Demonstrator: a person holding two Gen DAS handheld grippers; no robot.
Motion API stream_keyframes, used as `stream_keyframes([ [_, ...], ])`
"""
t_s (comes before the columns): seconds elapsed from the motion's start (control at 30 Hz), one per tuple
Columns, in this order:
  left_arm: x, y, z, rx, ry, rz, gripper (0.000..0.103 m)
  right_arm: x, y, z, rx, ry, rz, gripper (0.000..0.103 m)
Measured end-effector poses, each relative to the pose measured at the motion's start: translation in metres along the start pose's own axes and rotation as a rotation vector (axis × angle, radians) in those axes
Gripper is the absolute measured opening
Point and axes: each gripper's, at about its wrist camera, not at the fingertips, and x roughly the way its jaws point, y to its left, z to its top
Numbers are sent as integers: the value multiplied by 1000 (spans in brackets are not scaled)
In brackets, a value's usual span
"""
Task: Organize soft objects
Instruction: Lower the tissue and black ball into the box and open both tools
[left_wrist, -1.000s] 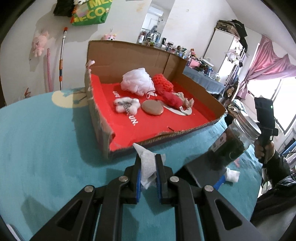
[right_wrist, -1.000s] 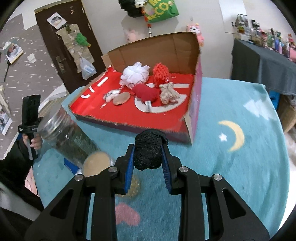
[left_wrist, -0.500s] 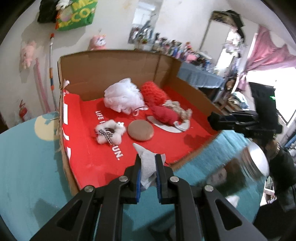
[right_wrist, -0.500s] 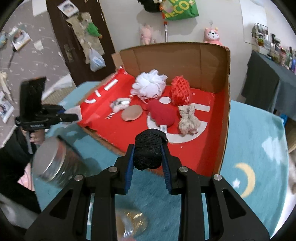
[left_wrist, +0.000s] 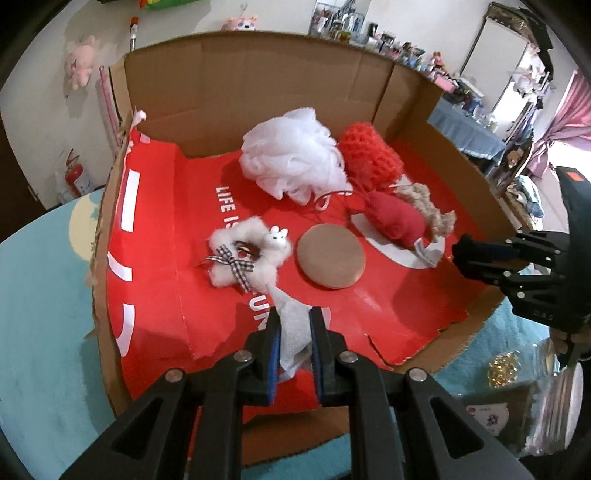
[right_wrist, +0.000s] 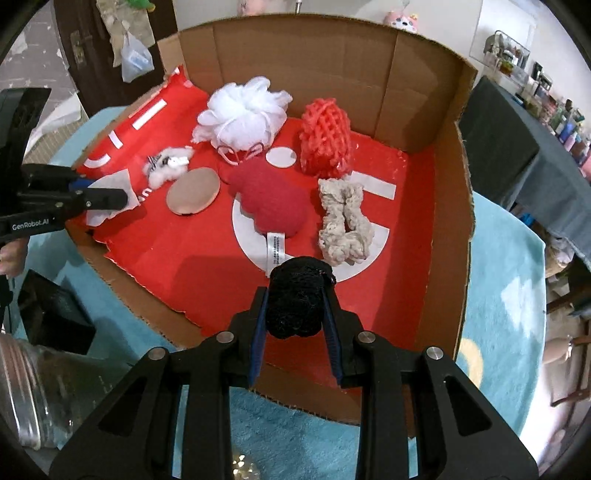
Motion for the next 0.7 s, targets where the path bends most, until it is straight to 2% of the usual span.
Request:
stream_keyframes([
  [0.1,5,1,0,-4,20,7,15,3,-1,2,5,17,0,27],
  [0.2,7,0,0,2,23,22,26,5,-1,3,5,27,-1,28],
  [0.3,6,0,0,2,13,22,33,7,2,4,-7,34,-10,28],
  [0.33,5,0,0,1,7,22,36,7,3,4,-10,37,-11,30],
  [0.4,3,-1,1,0,-8,22,49,8,5,4,-18,35,-12,42],
  [0.43,0,-2,0,4,-18,20,54,6,6,4,-22,26,-7,54],
  [0.47,-2,-4,1,8,-26,20,56,4,9,4,-27,17,11,55],
  [0.57,-13,-8,2,16,-62,15,63,-3,15,6,-42,-5,-26,58],
  [0.63,-24,-12,2,19,-96,12,75,-9,15,8,-33,-17,-19,58],
  [0.7,-35,-17,1,21,-128,12,80,-17,15,10,-20,-31,-12,58],
])
